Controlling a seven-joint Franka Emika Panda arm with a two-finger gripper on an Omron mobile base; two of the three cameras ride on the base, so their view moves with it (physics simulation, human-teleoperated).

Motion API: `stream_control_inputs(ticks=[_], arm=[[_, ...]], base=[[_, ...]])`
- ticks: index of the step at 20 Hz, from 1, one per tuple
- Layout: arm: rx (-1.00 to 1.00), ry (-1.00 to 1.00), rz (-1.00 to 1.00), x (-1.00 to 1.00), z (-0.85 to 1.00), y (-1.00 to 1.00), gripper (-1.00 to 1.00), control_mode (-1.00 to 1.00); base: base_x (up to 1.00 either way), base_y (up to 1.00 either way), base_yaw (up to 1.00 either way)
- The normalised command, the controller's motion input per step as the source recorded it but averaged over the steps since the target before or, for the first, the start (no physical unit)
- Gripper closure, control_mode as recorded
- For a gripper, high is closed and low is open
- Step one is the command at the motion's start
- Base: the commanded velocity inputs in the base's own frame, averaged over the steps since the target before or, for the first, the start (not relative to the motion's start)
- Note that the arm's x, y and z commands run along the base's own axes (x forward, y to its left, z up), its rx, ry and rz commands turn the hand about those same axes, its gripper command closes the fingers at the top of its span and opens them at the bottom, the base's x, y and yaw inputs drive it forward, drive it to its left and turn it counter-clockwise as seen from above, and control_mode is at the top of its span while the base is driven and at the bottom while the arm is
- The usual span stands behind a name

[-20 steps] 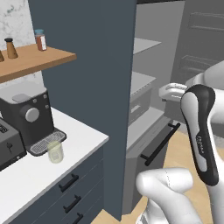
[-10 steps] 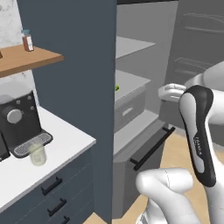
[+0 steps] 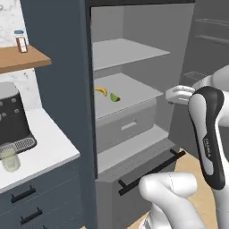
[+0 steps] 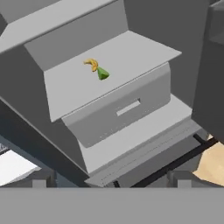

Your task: Grab a lemon wedge from the fridge and one ice cube from the ice bowl, and put them in the glass of lemonade.

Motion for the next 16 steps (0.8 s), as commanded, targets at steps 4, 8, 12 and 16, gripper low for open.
stream_control_inputs(ticks=[4, 8, 12, 16], arm=[[0.00, 0.00, 0.00, 0.00, 0.00, 0.00, -1.00, 1.00], [0.00, 0.00, 0.00, 0.00, 0.00, 0.00, -1.00, 1.00], [0.00, 0.00, 0.00, 0.00, 0.00, 0.00, -1.00, 1.00], [0.00, 0.00, 0.00, 0.00, 0.00, 0.00, -1.00, 1.00]], base=[[0.06, -0.37, 0.48], [-0.03, -0.09, 0.38], [0.20, -0.34, 0.32], [0.34, -0.56, 0.26]])
